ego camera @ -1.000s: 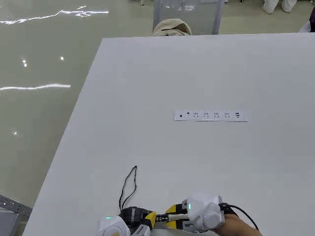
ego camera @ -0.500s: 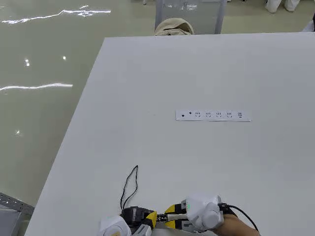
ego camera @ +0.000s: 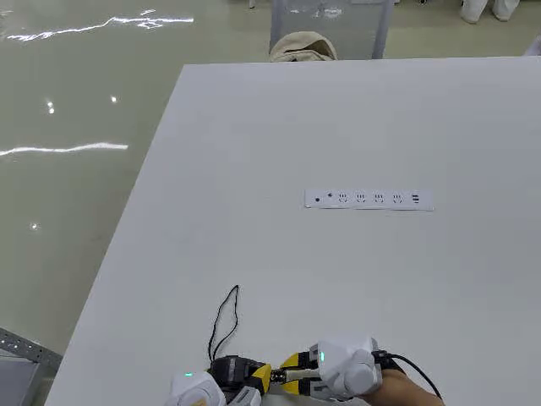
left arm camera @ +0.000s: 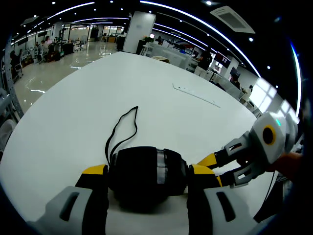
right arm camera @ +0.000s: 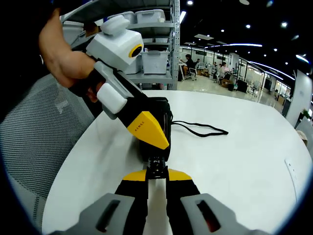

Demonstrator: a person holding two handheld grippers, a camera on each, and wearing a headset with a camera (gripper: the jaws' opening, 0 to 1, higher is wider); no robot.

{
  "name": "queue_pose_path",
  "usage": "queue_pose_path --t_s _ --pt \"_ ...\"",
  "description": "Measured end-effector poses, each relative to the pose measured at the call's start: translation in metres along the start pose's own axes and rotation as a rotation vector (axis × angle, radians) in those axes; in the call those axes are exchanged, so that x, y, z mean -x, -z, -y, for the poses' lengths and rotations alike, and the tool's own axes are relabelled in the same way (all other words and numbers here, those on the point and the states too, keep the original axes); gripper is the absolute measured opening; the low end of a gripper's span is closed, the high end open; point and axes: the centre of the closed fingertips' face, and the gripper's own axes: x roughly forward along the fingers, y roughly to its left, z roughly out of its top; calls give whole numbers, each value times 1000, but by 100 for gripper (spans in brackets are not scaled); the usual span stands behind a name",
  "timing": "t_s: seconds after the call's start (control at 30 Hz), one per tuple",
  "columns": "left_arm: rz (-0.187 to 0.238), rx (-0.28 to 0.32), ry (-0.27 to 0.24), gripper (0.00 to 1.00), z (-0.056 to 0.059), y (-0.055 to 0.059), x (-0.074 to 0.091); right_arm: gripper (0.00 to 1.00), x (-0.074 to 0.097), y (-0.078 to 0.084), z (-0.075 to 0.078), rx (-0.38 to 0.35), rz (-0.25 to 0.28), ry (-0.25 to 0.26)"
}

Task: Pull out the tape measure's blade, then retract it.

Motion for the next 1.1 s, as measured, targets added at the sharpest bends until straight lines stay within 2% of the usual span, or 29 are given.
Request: queue_pose_path --t_s 1.1 --pt "1 10 3 62 -4 0 1 11 -19 -8 -2 9 -4 -25"
